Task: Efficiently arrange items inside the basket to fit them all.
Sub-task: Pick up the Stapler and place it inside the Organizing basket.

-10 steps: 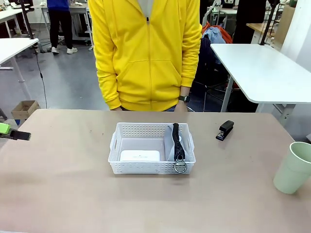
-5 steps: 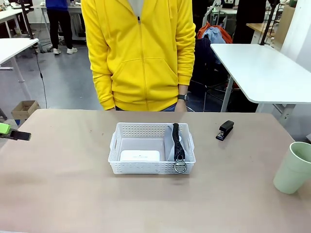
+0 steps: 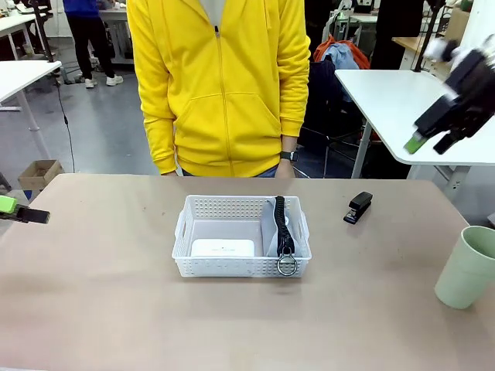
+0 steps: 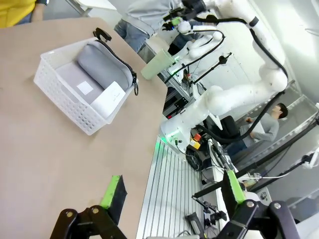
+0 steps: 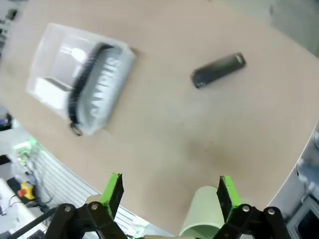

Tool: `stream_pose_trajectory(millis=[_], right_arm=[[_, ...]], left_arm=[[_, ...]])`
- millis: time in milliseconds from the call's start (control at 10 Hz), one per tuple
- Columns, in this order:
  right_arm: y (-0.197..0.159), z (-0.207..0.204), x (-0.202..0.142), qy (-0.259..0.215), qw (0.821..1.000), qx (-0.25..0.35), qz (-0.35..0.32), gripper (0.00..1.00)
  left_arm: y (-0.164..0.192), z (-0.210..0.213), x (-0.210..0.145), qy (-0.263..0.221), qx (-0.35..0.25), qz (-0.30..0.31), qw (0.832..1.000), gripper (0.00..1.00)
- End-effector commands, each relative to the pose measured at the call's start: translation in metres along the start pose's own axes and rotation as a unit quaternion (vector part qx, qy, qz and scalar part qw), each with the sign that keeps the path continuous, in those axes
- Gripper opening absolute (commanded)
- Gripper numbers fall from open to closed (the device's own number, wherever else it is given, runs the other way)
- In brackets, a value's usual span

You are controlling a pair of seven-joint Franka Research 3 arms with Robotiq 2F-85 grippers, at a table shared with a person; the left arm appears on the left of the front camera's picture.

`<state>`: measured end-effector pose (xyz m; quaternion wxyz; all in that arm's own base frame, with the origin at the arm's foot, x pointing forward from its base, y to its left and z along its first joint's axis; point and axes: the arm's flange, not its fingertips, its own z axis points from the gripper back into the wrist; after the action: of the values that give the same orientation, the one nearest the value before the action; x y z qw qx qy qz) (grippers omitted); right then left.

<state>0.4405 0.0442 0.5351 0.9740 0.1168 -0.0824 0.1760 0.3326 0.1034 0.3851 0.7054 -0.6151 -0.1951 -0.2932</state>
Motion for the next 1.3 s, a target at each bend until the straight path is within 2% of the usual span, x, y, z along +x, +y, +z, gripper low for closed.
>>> stream_pose_trajectory(millis=[0, 200, 500, 700, 800, 1200], right_arm=[[-0.011, -0.039, 0.041, 0.090, 0.994, -0.036, -0.052, 1.00], [-0.018, -0.085, 0.060, 0.089, 0.989, -0.053, -0.110, 1.00], [-0.032, -0.149, 0.066, 0.061, 0.981, -0.070, -0.168, 1.00], [-0.041, -0.158, 0.063, 0.002, 0.980, -0.072, -0.188, 1.00], [-0.038, -0.152, 0.067, 0.066, 0.983, -0.057, -0.160, 1.00], [-0.038, -0.152, 0.067, 0.066, 0.983, -0.057, -0.160, 1.00]], left_arm=[[-0.004, 0.002, -0.001, 0.002, -0.005, -0.005, 1.000, 1.00], [-0.004, 0.002, -0.001, 0.002, -0.005, -0.005, 1.000, 1.00], [-0.004, 0.002, -0.001, 0.002, -0.005, -0.005, 1.000, 1.00], [-0.004, 0.002, -0.001, 0.002, -0.005, -0.005, 1.000, 1.00], [-0.004, 0.002, -0.001, 0.002, -0.005, -0.005, 1.000, 1.00], [-0.004, 0.002, -0.001, 0.002, -0.005, -0.005, 1.000, 1.00]])
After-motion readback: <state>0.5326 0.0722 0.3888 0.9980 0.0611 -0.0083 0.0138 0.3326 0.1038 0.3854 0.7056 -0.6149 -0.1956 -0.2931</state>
